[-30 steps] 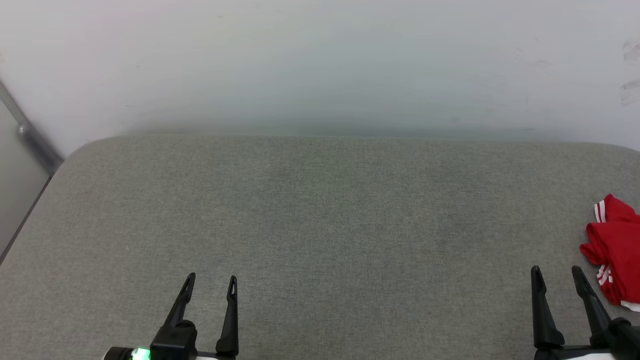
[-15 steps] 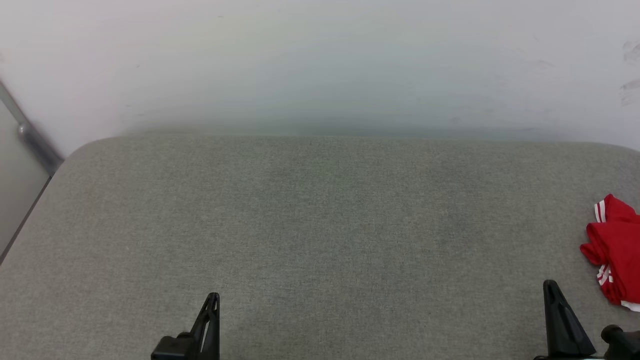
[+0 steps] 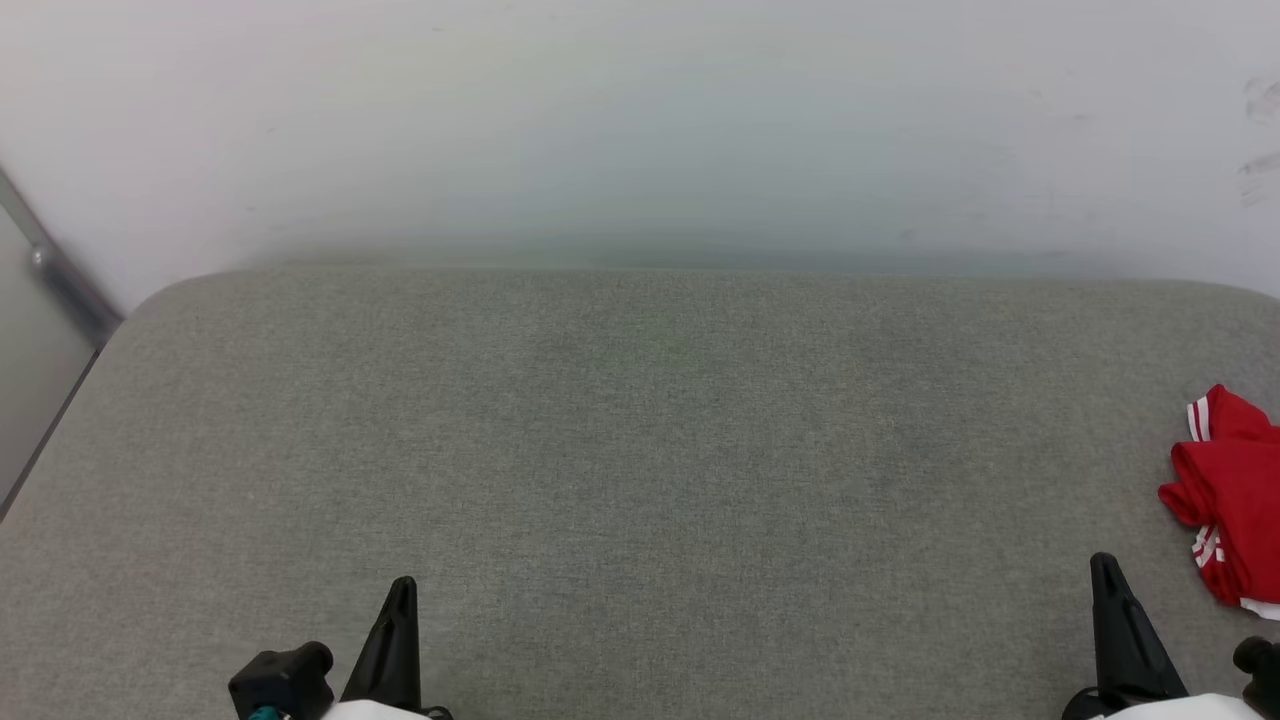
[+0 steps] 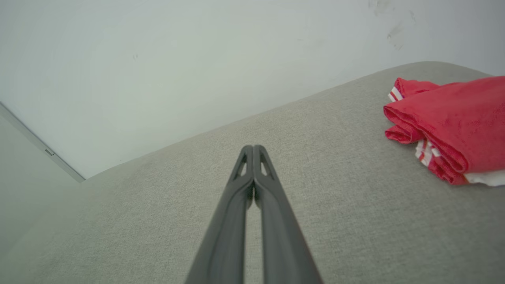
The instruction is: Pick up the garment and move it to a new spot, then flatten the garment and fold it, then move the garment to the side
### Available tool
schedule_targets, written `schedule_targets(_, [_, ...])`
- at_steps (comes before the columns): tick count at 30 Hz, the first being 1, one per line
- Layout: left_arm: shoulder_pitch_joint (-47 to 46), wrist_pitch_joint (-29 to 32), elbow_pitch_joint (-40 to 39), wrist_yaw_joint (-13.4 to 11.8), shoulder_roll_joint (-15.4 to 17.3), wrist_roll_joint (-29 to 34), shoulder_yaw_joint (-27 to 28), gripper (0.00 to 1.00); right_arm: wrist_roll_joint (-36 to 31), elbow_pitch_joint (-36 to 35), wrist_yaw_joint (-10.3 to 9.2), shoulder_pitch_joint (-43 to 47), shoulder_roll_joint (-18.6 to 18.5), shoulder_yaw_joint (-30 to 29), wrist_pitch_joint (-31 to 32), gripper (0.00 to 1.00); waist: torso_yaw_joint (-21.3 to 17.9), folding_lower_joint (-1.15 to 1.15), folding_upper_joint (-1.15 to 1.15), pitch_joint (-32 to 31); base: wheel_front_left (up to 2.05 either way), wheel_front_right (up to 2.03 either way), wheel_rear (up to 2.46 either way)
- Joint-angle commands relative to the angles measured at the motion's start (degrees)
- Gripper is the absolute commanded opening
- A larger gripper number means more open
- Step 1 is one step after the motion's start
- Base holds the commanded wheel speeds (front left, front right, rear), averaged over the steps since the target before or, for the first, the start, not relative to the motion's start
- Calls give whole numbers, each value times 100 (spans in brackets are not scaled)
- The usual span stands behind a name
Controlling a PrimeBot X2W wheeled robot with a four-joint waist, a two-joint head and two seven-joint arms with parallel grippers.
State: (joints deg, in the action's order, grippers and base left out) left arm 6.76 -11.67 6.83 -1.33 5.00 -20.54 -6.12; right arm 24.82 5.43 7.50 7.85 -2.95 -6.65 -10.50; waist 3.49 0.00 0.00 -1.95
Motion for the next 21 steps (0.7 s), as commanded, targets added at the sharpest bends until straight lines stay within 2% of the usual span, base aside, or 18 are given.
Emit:
schedule_targets(1, [-179, 53, -46, 55, 37, -301, 56, 0, 280, -43, 0, -198, -2, -2, 59, 0, -6, 0, 0, 3, 0, 0, 0])
schedule_targets(21, [-497, 445, 164, 290, 55, -2266, 274, 0, 2041, 197, -1, -544, 0, 2, 508, 0, -69, 0, 0, 42, 0, 0, 0])
